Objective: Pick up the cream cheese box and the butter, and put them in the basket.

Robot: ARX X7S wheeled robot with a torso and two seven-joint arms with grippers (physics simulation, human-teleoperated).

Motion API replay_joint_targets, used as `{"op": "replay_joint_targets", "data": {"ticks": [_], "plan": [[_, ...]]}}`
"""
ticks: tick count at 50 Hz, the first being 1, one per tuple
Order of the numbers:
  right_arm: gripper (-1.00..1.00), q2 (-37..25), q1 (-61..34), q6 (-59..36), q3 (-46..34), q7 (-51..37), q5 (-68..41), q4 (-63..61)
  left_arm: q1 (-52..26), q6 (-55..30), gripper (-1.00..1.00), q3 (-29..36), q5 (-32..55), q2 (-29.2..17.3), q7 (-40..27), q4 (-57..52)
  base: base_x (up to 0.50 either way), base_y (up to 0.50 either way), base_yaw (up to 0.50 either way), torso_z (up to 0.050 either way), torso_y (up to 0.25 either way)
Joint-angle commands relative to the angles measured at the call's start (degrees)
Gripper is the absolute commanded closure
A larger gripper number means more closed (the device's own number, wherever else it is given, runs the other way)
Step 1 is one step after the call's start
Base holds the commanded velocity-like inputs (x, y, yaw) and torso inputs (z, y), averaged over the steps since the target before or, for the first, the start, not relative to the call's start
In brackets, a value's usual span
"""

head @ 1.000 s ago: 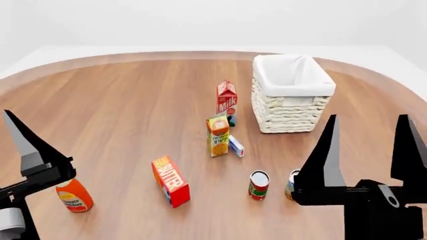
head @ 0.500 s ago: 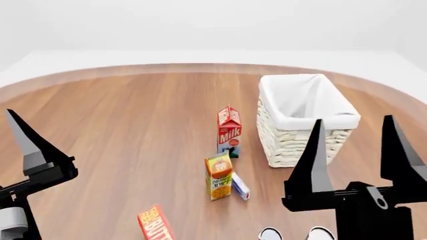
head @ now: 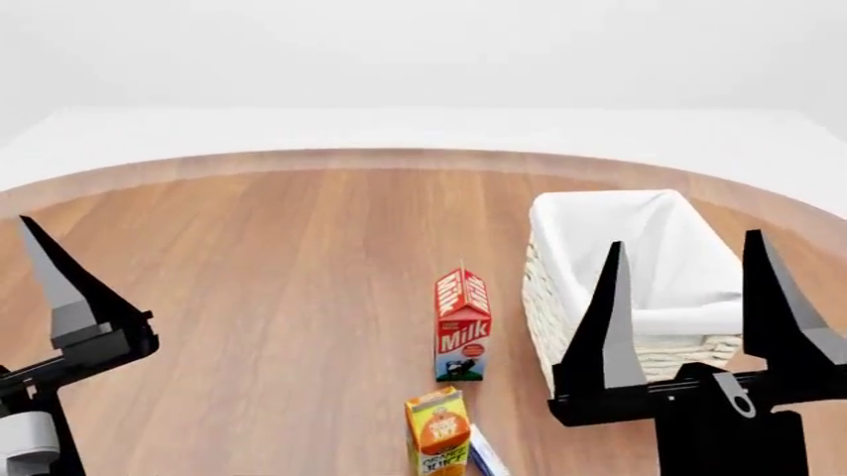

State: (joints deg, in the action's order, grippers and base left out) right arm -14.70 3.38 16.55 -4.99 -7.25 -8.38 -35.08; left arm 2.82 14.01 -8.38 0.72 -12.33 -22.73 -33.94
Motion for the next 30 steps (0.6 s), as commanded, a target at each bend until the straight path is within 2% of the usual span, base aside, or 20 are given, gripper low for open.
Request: {"op": "replay_joint_targets", "data": {"ticks": [1,11,12,15,18,20,22,25,30], "plan": [[-1.00,0.6,-0.2,-0.1,0.9,1.0,1.2,-0.4,0.2,0.3,-1.00,-0.9,-0.4,0.7,1.2,-0.2,0.50,0.01,0.00,0.000,0.000],[-1.00,0.1,-0.4,-2.6,0.9,0.2,0.7,-2.9,0.4,-0.1,-1.00,-0.9,-0.1,0.2,0.9,-1.2,0.50,0.01,0.00,0.000,0.000],[-1.00,0.2,-0.8,-7.1,1.2,-1.1,2.5,-4.0,0.4,-0.2,-1.00,-1.0,0.0,0.2,0.8,-1.3,0.50,0.02,0.00,0.000,0.000],[-1.00,-0.2,-1.6,-10.7,1.6,-1.9,3.7,-5.2,0.4,-0.2,-1.00,-1.0,0.0,0.0,0.7,-1.4,0.05,0.00,0.00,0.000,0.000],[-1.00,-1.2,-2.9,-19.3,2.4,-2.6,3.0,-7.8,0.5,-0.2,-1.00,-1.2,0.1,-0.1,0.5,-1.4,0.00,0.00,0.00,0.000,0.000],[-1.00,-1.7,-3.5,-22.6,3.3,-2.8,1.2,-8.9,0.5,-0.3,-1.00,-1.1,0.1,-0.2,0.4,-1.4,0.00,0.00,0.00,0.000,0.000],[-1.00,-3.5,-5.5,-31.9,4.7,-3.1,-1.3,-11.5,0.5,-0.2,-1.00,-1.1,0.0,-0.2,0.4,-1.4,0.00,0.00,0.00,0.000,0.000],[-1.00,-5.4,-6.5,-39.1,5.0,-3.1,-2.4,-13.0,0.5,-0.2,-1.00,-1.0,-0.1,-0.3,0.3,-1.3,0.00,0.00,0.00,0.000,0.000],[-1.00,-6.8,-8.5,-52.5,10.0,-3.1,-11.7,-16.5,0.6,-0.2,-1.00,-0.8,-0.2,-0.5,0.1,-1.2,0.00,0.00,0.00,0.000,0.000]]}}
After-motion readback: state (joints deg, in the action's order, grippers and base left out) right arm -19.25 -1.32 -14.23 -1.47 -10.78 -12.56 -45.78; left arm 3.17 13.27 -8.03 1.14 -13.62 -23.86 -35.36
